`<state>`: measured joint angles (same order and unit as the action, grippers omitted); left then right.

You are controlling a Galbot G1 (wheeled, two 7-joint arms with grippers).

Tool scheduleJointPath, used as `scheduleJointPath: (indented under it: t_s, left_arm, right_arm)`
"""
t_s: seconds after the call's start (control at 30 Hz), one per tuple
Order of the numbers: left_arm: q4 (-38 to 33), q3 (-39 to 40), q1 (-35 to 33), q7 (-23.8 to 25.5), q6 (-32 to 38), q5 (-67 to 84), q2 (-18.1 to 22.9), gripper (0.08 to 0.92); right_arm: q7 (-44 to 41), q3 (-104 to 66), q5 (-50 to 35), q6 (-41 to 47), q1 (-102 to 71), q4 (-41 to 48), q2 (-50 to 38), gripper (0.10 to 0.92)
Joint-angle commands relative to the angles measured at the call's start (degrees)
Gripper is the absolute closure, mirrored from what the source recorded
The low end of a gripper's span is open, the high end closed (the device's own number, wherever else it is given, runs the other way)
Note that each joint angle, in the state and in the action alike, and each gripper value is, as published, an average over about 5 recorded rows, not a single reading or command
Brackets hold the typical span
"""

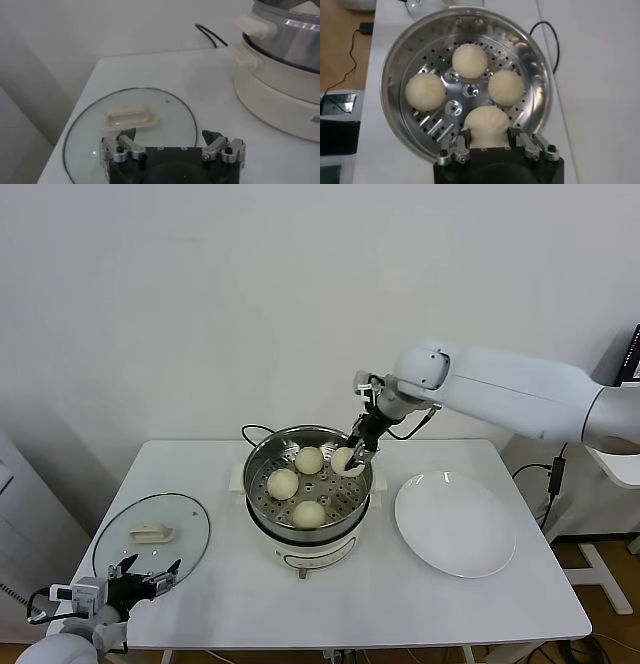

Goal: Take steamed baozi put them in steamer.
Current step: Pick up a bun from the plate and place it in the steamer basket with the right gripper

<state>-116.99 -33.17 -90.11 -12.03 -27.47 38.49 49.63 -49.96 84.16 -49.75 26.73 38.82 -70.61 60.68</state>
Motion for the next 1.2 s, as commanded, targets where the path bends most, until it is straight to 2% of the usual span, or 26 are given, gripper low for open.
scheduleJointPath:
  t_s: [0.03,0.47,0.6,0.87,1.03,1.2]
  left_arm:
    - [0.14,0.02,0.00,0.03,0.04,0.03,0.00,0.177]
    - [0.35,0.00,-0.13,0.07,0.17,0.05,0.22,0.177]
    - [0.43,0.00,-0.11,0.06,0.19,0.06,0.23,0.177]
    - [0.41,-0.04,-0.11,0.02,0.16,0.03,0.43,0.177]
    - [0.39,-0.36,0.17,-0.04,0.07,0.01,0.60,0.177]
    - [0.55,-0.57,0.83,-0.12,-0.10,0.03,0.88,0.177]
  right_arm:
    - [3.28,-0.17,-0.82,2.15,-3.63,-0.20,1.74,0.550]
    - [5.64,-1.22,0.98,2.67,-6.72,0.55,2.31,0.538]
    - [6.05,-1.81,1.06,2.64,-7.14,0.36,1.85,0.465]
    - [4.19,-5.63,0.73,2.25,-6.00,-0.15,-1.52,0.246]
    - [4.04,-13.10,-1.87,1.35,-6.24,-0.26,-6.67,0.204]
    - [11.68,-25.57,-8.07,-1.47,-12.10,-0.16,-11.57,0.203]
